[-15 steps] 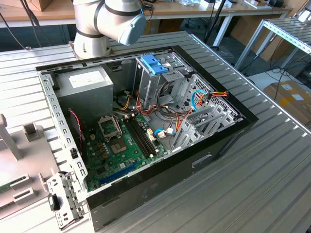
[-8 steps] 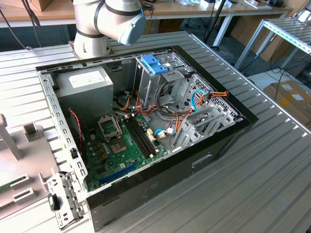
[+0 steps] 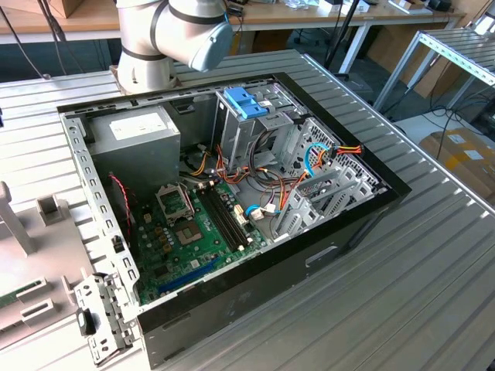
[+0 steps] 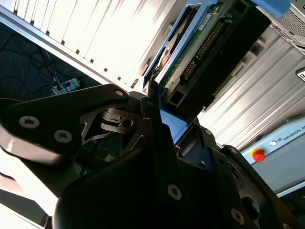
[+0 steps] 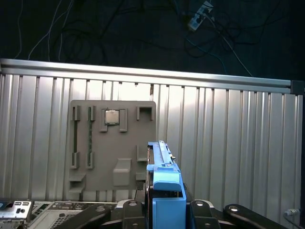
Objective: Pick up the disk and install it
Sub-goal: 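Pick up the disk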
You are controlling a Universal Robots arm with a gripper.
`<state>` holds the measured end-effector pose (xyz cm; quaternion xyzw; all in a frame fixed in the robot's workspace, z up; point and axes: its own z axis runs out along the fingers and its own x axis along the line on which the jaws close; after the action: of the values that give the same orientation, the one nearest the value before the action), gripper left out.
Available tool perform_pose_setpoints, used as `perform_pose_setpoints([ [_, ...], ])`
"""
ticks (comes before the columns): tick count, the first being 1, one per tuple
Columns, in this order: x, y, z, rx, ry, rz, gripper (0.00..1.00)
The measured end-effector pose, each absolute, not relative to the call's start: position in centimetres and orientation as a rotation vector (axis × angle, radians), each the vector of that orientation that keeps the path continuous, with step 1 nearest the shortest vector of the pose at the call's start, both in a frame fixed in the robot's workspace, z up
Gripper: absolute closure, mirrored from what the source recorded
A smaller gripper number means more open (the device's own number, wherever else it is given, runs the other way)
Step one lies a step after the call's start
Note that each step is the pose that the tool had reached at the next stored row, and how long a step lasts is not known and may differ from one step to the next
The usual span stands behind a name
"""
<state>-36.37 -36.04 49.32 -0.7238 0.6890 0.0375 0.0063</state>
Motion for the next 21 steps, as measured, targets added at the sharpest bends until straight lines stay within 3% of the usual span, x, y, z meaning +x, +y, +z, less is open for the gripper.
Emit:
perform_pose_setpoints([
  [21, -33.7, -36.7, 49.3, -2.265, 2.156, 0.117, 0.63],
])
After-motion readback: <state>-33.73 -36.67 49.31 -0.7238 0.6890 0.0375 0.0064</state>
